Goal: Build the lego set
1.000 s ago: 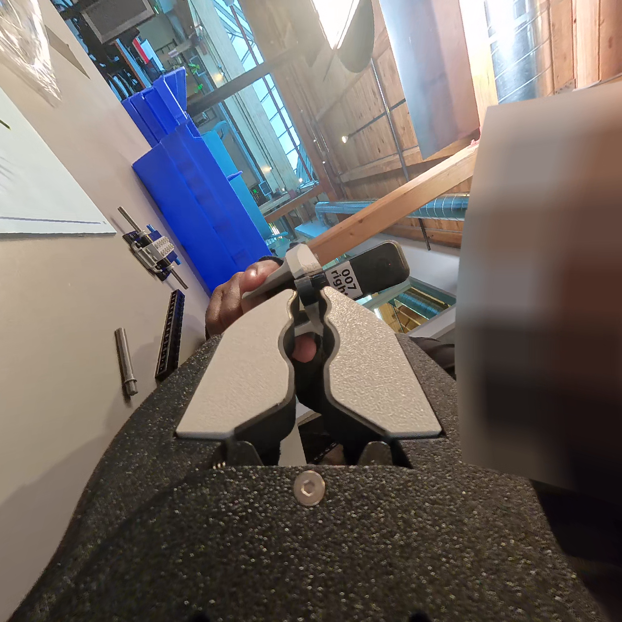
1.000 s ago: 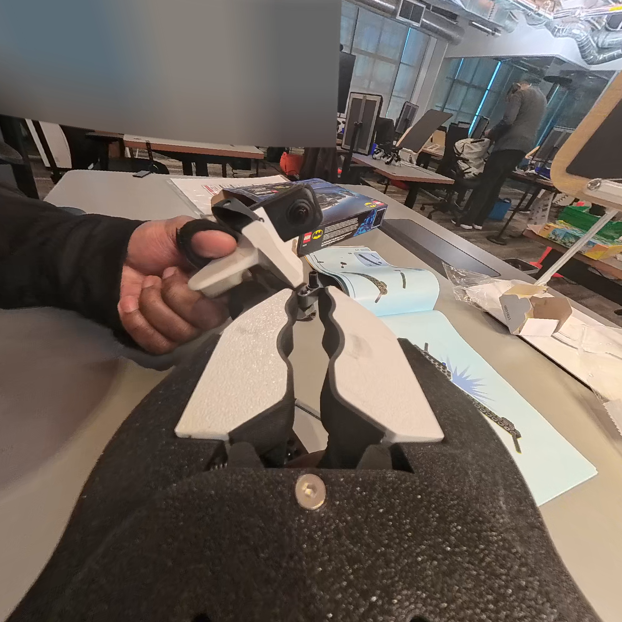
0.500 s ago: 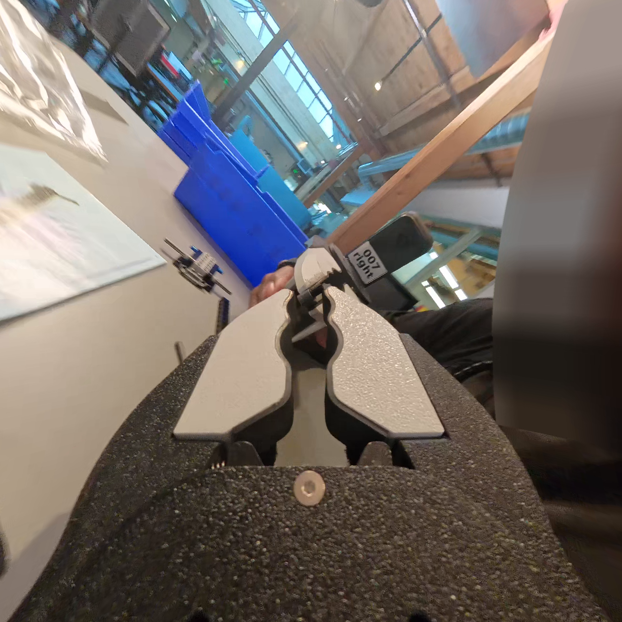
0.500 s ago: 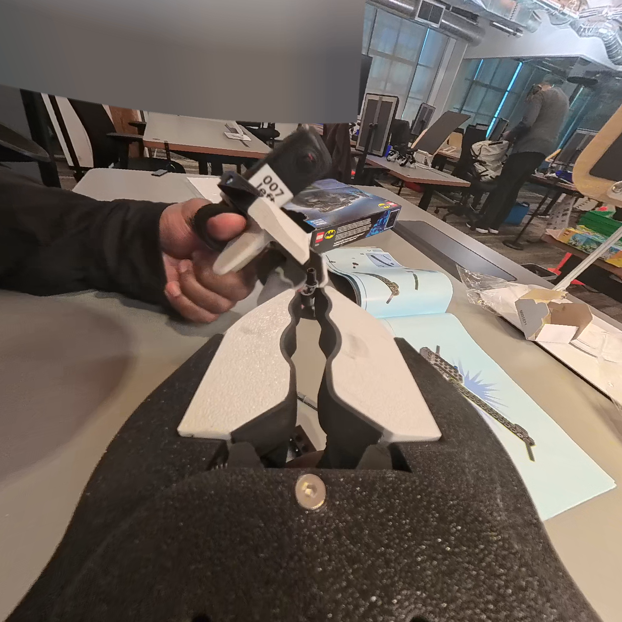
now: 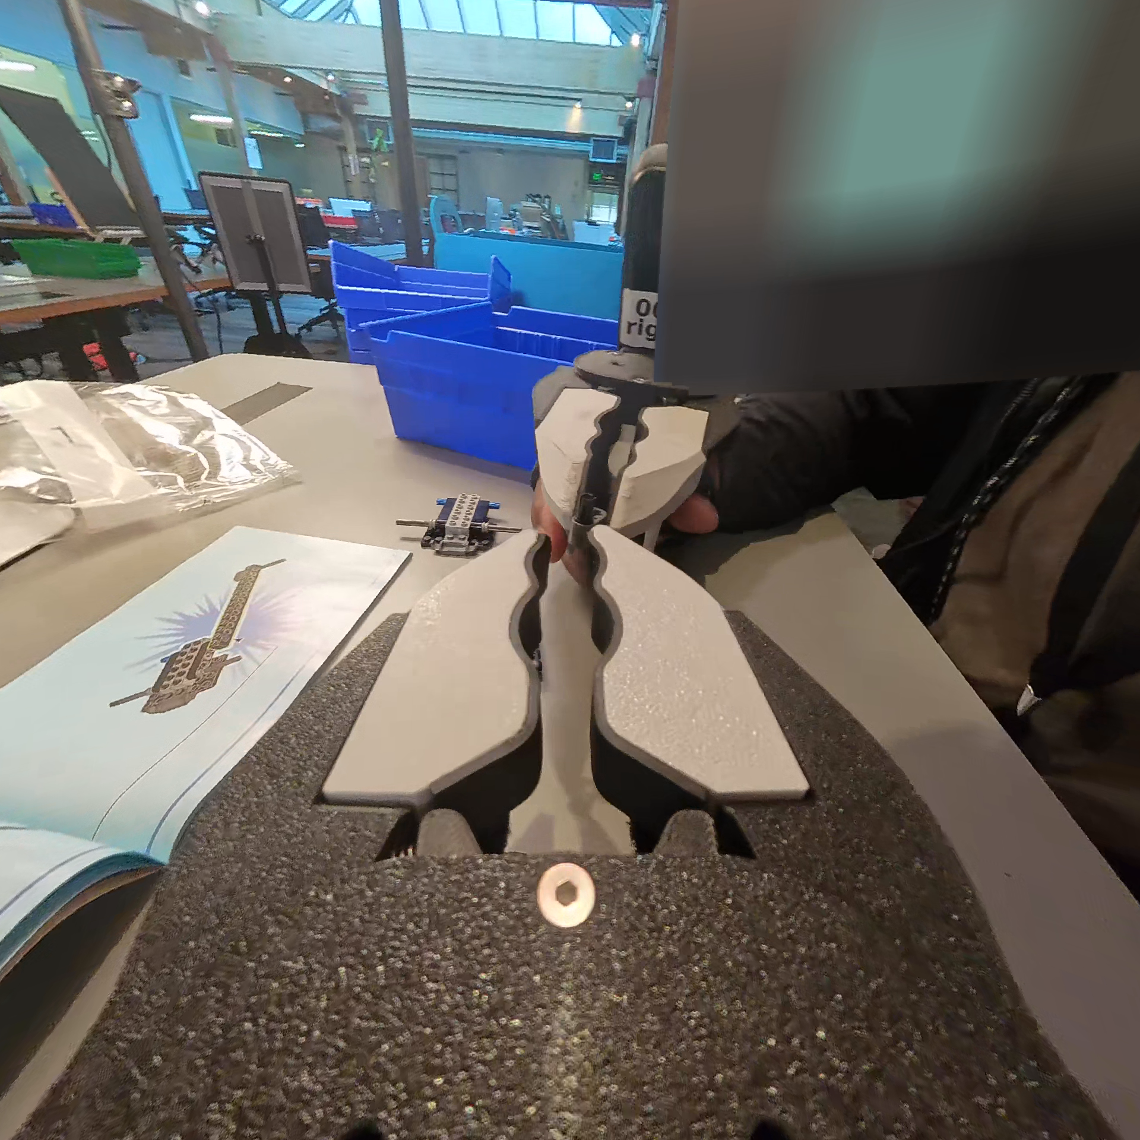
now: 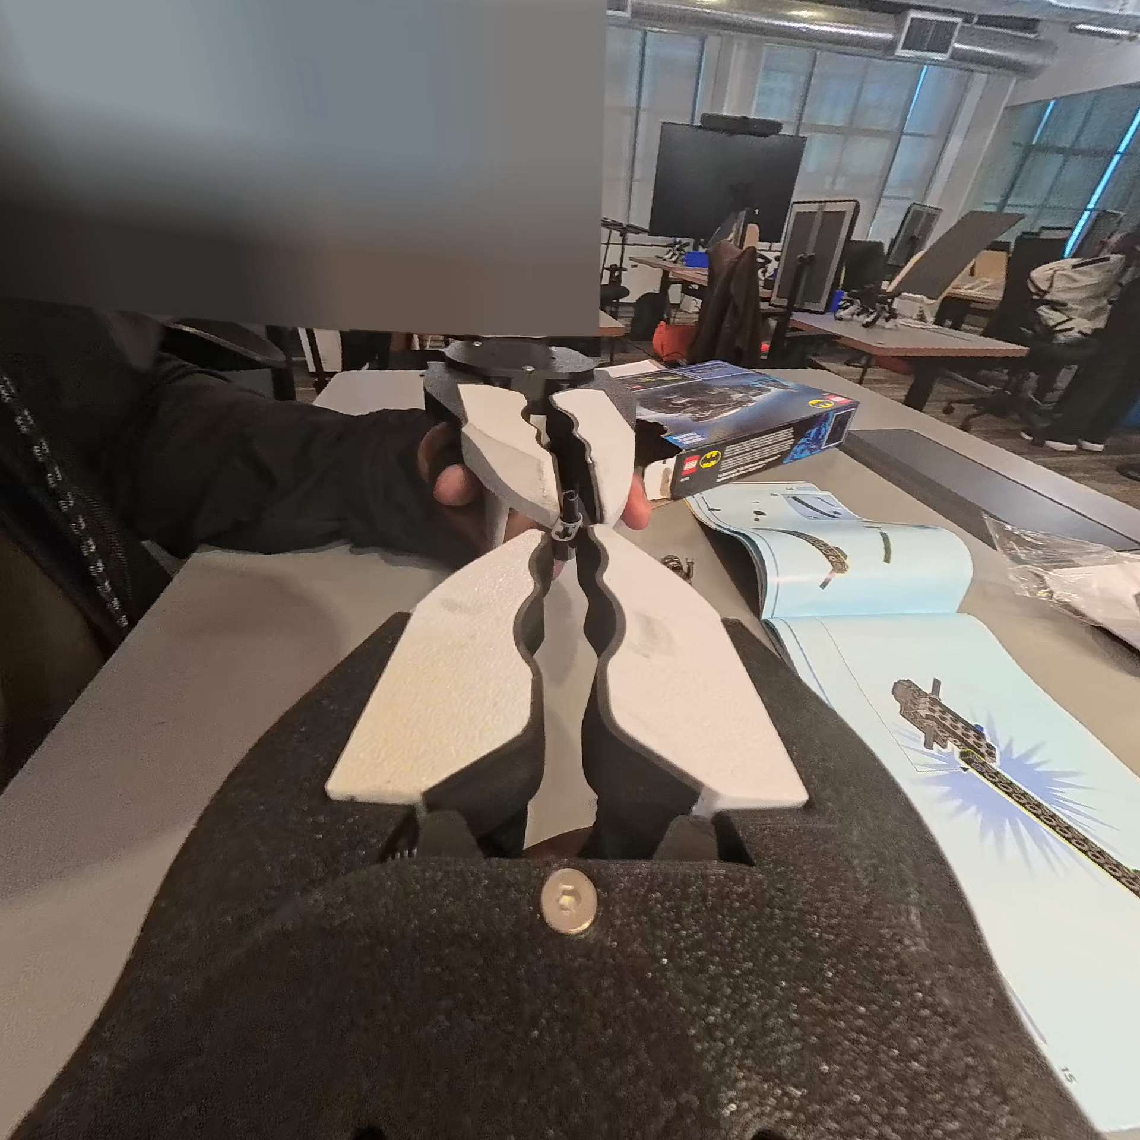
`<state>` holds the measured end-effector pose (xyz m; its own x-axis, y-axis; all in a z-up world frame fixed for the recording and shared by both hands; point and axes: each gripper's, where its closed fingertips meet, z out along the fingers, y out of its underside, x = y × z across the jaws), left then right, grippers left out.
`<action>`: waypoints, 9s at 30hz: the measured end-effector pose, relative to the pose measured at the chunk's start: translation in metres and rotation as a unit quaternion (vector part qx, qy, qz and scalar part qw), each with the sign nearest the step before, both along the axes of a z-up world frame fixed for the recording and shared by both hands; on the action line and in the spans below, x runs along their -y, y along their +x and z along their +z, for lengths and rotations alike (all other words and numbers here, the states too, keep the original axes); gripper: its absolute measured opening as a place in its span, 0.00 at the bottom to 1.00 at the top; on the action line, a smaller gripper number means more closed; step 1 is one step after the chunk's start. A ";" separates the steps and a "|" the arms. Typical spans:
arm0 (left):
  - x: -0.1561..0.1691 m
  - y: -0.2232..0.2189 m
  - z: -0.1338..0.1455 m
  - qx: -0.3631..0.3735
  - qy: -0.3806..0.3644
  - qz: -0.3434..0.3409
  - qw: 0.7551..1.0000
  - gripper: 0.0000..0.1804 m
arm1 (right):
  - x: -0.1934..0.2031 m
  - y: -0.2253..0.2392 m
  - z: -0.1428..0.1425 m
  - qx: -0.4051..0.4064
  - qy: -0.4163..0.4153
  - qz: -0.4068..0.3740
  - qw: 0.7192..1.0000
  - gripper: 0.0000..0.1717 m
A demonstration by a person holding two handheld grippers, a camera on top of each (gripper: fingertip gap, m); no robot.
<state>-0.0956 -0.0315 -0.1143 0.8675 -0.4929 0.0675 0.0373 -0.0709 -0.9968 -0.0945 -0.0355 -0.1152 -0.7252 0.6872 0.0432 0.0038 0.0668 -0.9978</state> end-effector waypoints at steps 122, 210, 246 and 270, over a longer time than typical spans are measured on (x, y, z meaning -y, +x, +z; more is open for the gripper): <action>-0.002 -0.041 -0.046 -0.041 -0.161 0.119 0.979 0.04 | -0.043 -0.018 -0.104 0.191 0.372 -0.067 0.906 0.02; 0.008 0.038 -0.098 -0.160 -0.293 -0.023 0.942 0.04 | -0.011 0.030 -0.081 -0.131 0.576 -0.078 0.803 0.03; 0.005 0.029 -0.111 -0.170 -0.331 0.020 0.928 0.04 | -0.081 0.040 -0.109 0.292 0.324 -0.272 0.858 0.02; -0.012 0.025 -0.034 0.011 -0.155 0.038 0.987 0.12 | -0.015 0.025 -0.036 0.193 -0.002 -0.124 0.973 0.00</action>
